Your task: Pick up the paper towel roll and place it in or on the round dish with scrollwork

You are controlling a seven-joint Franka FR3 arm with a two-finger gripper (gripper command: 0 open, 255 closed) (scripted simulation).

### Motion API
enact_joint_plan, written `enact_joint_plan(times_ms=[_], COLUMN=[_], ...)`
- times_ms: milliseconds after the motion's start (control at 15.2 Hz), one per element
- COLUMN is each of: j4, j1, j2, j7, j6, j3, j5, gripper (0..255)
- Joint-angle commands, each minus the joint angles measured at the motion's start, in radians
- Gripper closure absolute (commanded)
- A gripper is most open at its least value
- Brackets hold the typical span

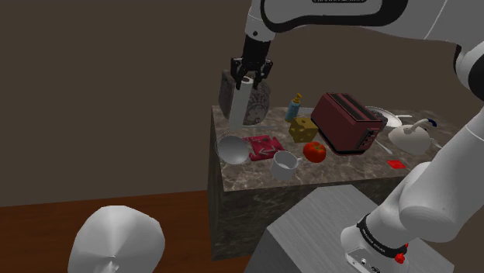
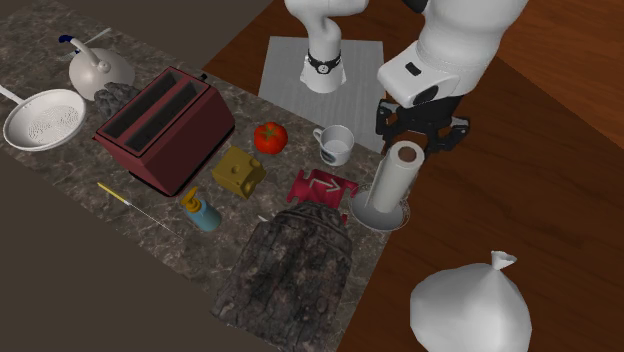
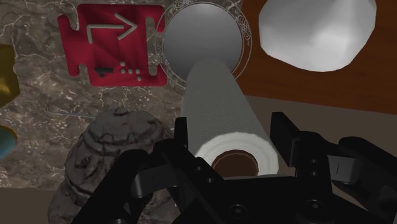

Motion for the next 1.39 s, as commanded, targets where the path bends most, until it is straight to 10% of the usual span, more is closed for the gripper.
enact_joint_plan(times_ms=[0,1320], j4=[-0.028,-0.201], j1=[0.000,0.000], j2=[-0.001,0.022], j7=[0.000,0.005], j6=[0.028,0.223], j3=[0.000,0.000], j5=[0.000,-0.006], gripper=[255,255])
